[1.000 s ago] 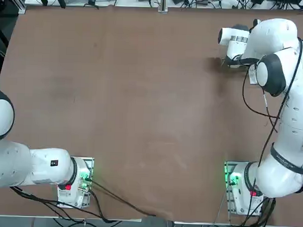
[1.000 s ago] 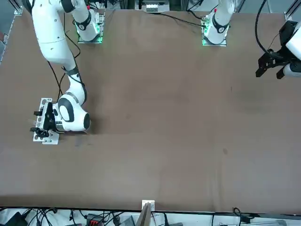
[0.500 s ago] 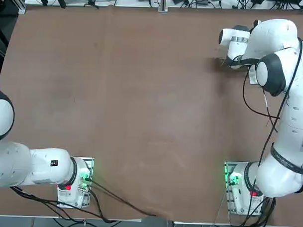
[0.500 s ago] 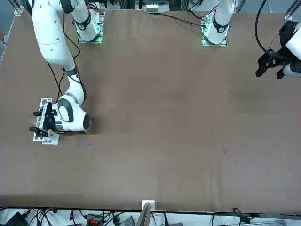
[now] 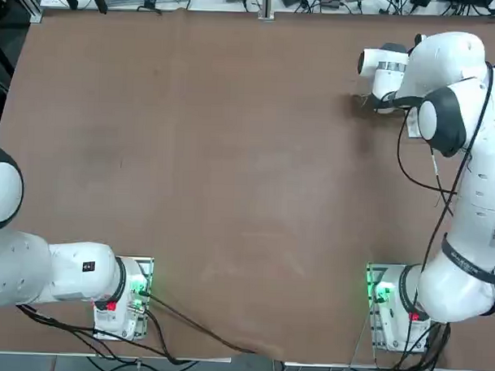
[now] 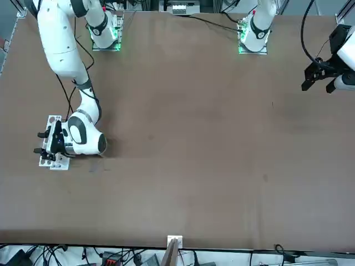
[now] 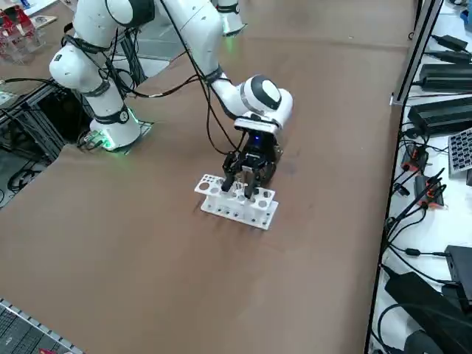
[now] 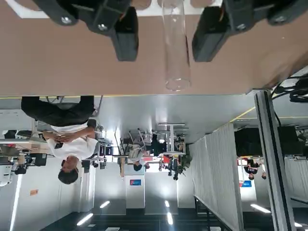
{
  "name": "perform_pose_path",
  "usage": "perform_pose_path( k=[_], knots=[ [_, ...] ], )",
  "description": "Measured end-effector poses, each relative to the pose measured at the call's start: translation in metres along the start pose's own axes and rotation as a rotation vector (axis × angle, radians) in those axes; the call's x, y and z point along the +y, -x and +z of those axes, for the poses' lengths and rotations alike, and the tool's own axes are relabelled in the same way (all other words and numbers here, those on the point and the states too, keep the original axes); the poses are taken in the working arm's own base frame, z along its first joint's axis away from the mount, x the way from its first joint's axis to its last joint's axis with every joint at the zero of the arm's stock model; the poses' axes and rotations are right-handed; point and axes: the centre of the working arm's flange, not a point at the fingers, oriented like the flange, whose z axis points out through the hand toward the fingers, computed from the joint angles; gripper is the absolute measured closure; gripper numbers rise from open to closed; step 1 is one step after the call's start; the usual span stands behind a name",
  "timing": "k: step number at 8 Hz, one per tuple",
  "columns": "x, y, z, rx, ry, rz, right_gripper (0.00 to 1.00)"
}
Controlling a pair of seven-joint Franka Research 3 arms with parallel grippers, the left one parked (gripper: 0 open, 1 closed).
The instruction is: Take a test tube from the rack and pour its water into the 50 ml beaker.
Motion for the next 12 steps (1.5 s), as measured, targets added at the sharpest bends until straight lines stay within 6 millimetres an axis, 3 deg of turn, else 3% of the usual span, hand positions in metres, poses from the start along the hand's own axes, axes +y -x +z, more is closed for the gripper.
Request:
perform_pose_path(
  k=[4, 9, 12],
  knots=[
    [0.0000, 0.0003, -0.0015, 0.000, -0.003, 0.000, 0.67],
    [-0.0004, 0.0006, -0.0050, 0.003, -0.012, -0.004, 0.79],
    [-0.0047, -0.0086, -0.0080, 0.008, -0.012, -0.004, 0.79]
  ],
)
